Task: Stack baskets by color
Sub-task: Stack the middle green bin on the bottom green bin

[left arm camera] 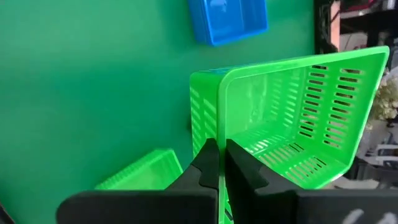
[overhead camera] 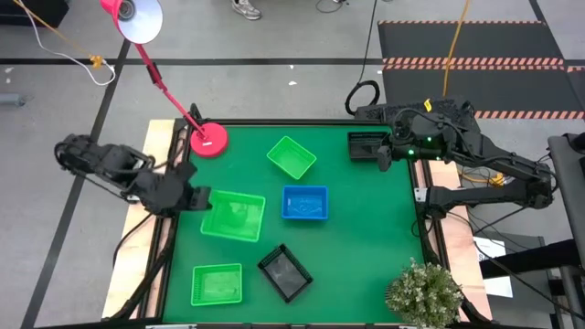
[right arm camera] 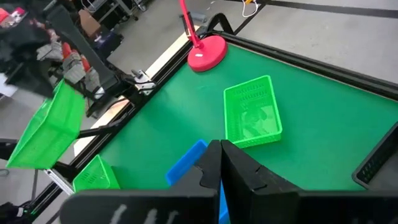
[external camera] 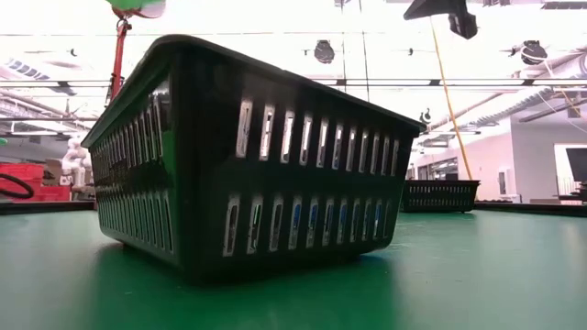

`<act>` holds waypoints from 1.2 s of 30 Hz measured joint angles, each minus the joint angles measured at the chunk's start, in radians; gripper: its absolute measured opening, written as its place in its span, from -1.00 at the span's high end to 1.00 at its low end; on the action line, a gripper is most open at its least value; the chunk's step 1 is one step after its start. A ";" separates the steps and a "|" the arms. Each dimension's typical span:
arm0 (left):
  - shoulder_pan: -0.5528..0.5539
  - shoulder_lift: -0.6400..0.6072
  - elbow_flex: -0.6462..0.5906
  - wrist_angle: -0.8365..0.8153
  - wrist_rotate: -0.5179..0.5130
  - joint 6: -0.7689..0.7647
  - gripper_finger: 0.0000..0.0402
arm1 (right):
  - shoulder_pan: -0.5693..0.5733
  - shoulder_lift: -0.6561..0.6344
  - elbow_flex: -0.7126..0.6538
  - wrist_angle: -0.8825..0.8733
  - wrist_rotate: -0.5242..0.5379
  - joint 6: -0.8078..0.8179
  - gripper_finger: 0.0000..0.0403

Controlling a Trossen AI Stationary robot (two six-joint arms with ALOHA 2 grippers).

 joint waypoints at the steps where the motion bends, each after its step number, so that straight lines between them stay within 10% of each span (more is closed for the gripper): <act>1: -0.033 0.012 0.000 0.008 -0.011 -0.029 0.97 | 0.005 0.000 0.000 0.000 0.008 0.005 1.00; 15: -0.468 0.174 0.000 -0.004 -0.165 -0.495 0.97 | 0.073 0.002 0.000 0.100 0.022 0.051 1.00; 36: -0.572 0.345 -0.018 -0.112 -0.086 -0.523 0.97 | 0.247 0.025 0.000 0.174 0.101 0.139 1.00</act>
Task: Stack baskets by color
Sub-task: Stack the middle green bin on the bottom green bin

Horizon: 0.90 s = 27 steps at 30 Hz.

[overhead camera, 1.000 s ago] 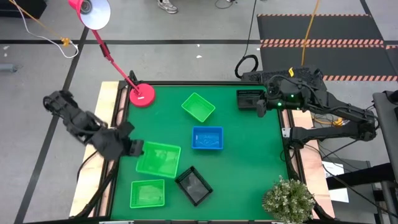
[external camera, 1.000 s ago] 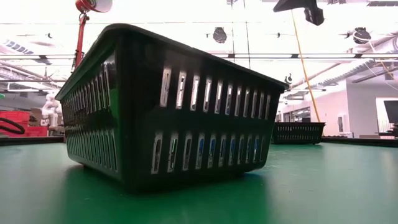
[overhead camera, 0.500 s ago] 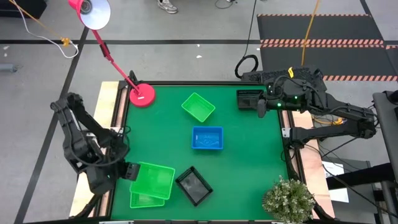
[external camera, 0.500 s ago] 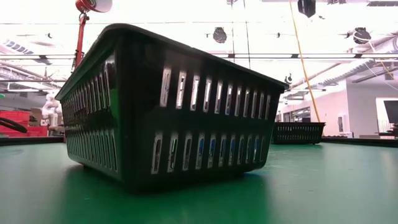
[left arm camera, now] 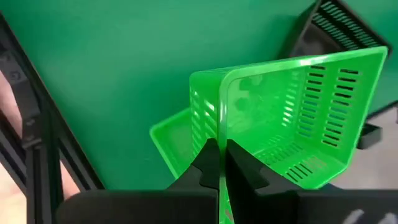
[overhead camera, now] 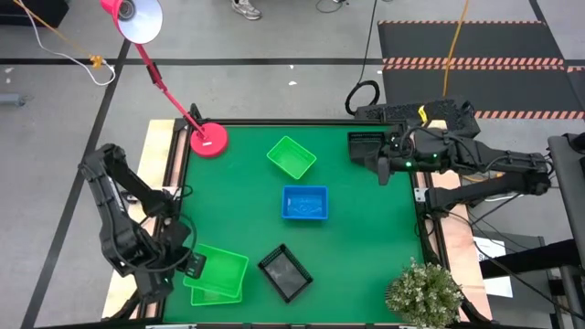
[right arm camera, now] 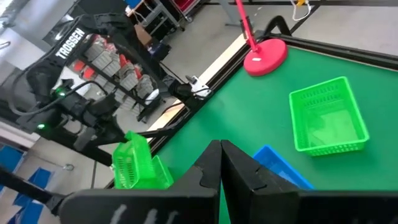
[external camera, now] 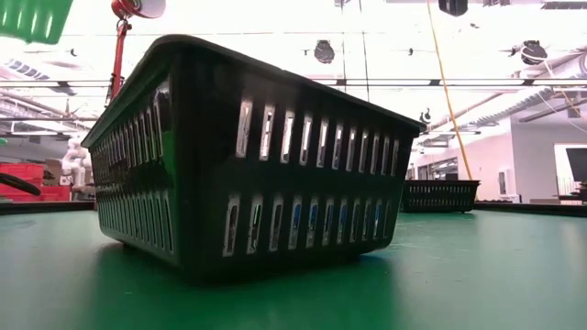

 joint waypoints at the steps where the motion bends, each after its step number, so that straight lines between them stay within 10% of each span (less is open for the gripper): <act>1: -0.002 0.003 -0.010 0.002 0.001 -0.001 0.97 | 0.007 0.003 0.000 0.003 0.001 0.000 1.00; 27: 0.004 -0.065 -0.162 0.263 -0.082 0.021 0.97 | 0.065 0.044 0.000 0.045 0.001 0.015 1.00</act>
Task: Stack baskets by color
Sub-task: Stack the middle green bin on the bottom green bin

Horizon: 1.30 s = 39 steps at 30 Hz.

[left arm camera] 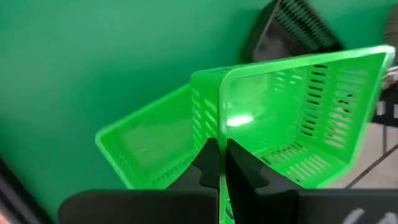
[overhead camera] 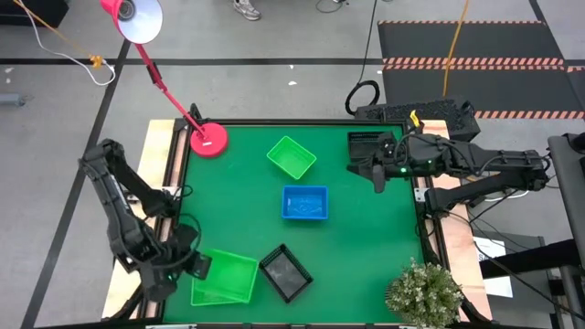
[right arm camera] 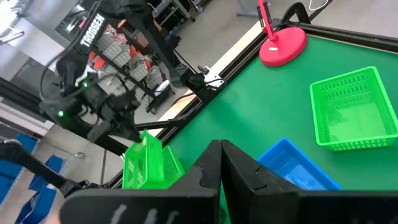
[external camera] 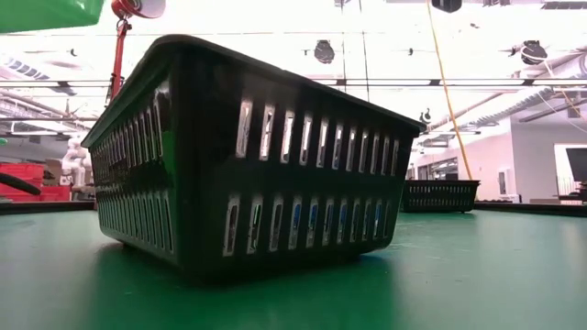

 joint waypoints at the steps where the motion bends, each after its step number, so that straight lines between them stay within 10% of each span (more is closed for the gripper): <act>1: 0.005 -0.016 0.000 -0.016 -0.009 0.003 0.97 | 0.000 0.000 0.000 -0.002 0.000 0.000 1.00; 10: -0.056 -0.126 0.000 -0.083 -0.076 -0.004 0.98 | 0.000 0.004 0.000 -0.001 0.000 0.000 1.00; 39: -0.072 0.094 0.000 -0.138 0.090 -0.063 0.98 | 0.000 0.006 0.000 0.002 0.003 -0.008 1.00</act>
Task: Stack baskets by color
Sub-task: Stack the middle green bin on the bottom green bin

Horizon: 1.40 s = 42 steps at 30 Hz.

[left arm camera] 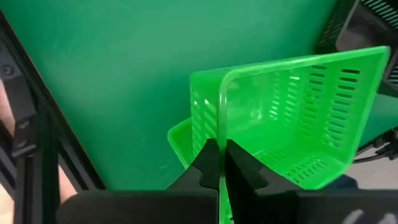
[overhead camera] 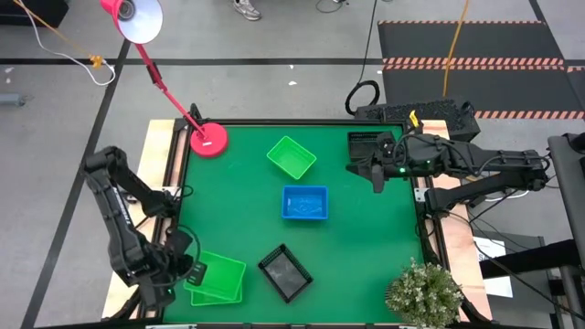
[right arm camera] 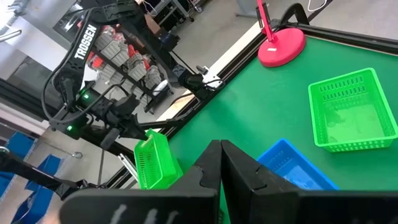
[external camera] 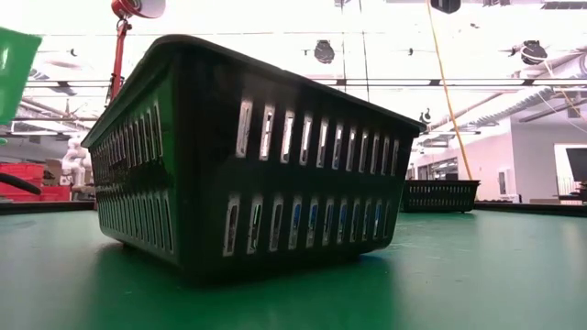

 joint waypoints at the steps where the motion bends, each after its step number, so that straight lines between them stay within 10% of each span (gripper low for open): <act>1: 0.000 0.007 0.000 0.008 0.000 0.000 0.98 | 0.000 0.000 0.000 0.000 0.000 0.000 1.00; 26: 0.043 0.110 0.000 0.133 0.157 -0.001 0.90 | 0.000 0.036 0.000 0.043 -0.007 -0.001 1.00; 42: 0.049 0.084 0.000 0.128 0.244 0.044 0.10 | 0.000 0.036 0.000 0.042 -0.008 -0.003 1.00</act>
